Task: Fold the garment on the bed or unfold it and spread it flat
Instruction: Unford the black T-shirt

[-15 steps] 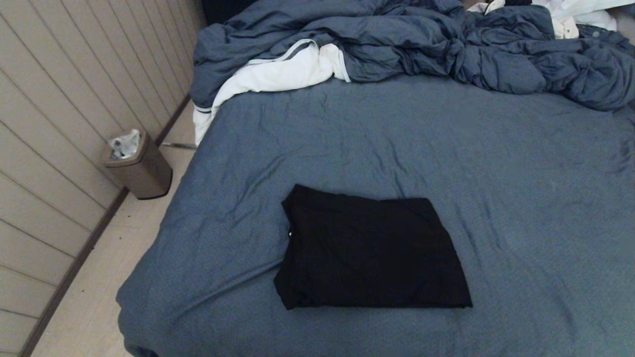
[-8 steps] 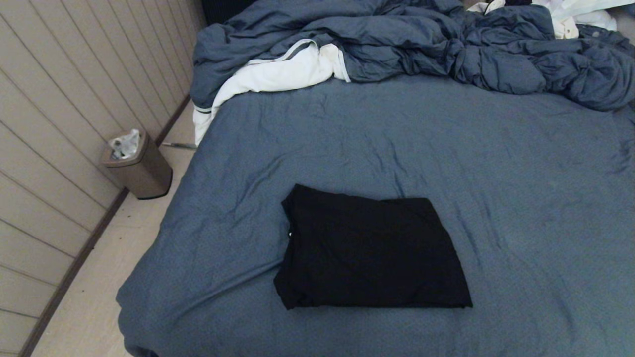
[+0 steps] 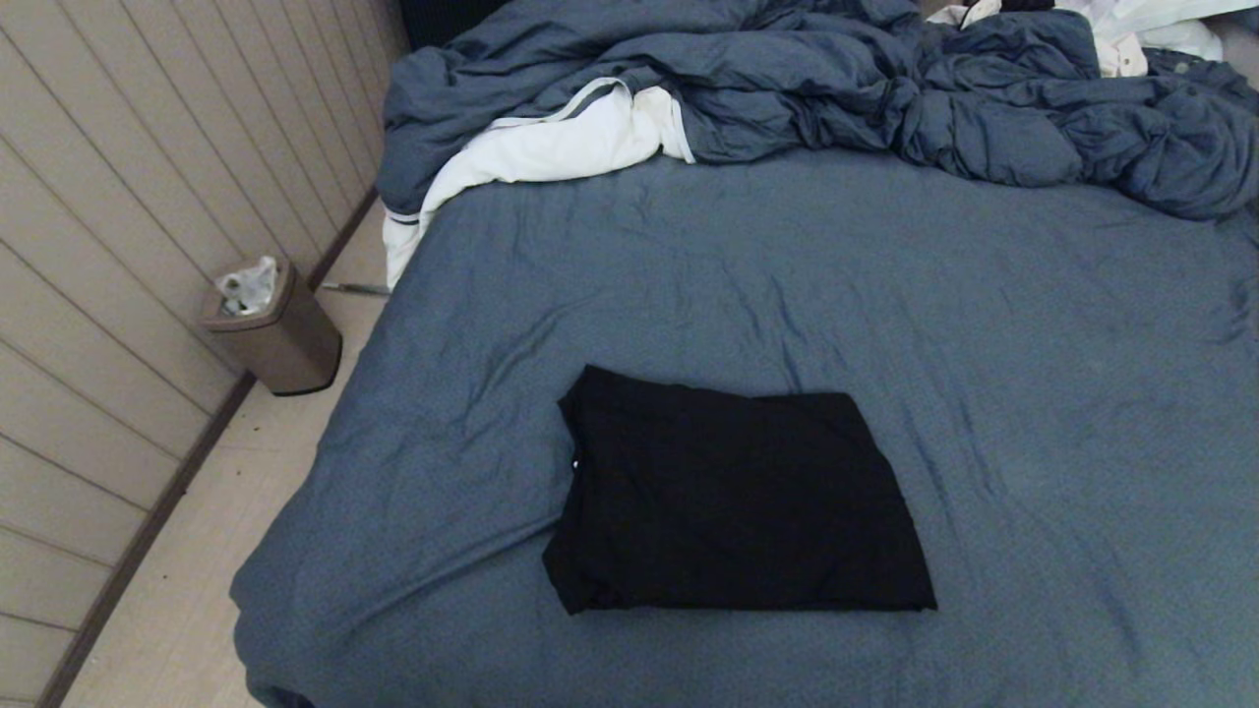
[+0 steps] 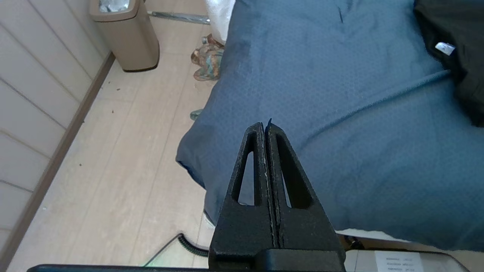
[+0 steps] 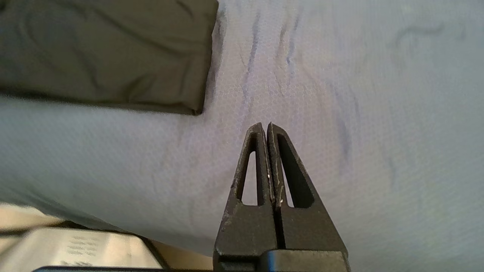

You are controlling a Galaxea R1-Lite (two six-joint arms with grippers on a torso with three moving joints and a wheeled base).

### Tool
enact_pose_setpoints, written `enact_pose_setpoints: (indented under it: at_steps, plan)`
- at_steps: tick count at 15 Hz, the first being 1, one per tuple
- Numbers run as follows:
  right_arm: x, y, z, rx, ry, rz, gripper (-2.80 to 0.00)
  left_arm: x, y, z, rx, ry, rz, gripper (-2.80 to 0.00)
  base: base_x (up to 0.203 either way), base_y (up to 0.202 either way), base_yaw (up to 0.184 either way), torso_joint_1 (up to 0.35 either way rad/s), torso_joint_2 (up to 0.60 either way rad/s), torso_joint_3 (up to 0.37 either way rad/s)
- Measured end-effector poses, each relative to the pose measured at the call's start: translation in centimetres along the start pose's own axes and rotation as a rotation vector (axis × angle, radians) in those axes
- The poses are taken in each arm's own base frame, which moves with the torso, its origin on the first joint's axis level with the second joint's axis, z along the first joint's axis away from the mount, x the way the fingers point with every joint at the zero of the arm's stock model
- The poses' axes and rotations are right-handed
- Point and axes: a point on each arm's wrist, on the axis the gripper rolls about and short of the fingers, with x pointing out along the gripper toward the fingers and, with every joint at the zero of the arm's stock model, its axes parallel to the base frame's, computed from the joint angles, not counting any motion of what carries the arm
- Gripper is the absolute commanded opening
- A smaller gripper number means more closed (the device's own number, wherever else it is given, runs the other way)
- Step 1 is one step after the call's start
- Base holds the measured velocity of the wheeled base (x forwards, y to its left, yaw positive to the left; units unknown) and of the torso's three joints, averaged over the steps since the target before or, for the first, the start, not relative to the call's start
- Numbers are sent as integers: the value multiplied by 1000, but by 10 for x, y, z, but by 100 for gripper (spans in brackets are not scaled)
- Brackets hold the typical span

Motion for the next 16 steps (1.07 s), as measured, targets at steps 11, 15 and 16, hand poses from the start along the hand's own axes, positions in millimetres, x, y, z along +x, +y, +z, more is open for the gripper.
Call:
enact_pose_setpoints:
  at_steps: [11,15,16]
  plan:
    - [0,0,0,-48,-1,21,-280,0,0,0,26,0,-7,-280,0,0,0,0,0,0]
    - [0,0,0,72,-1,3,-280,0,0,-1,-4,5,-10,-280,0,0,0,0,0,0]
    - [0,0,0,74,-1,3,-280,0,0,-1,-23,5,-8,-280,0,0,0,0,0,0]
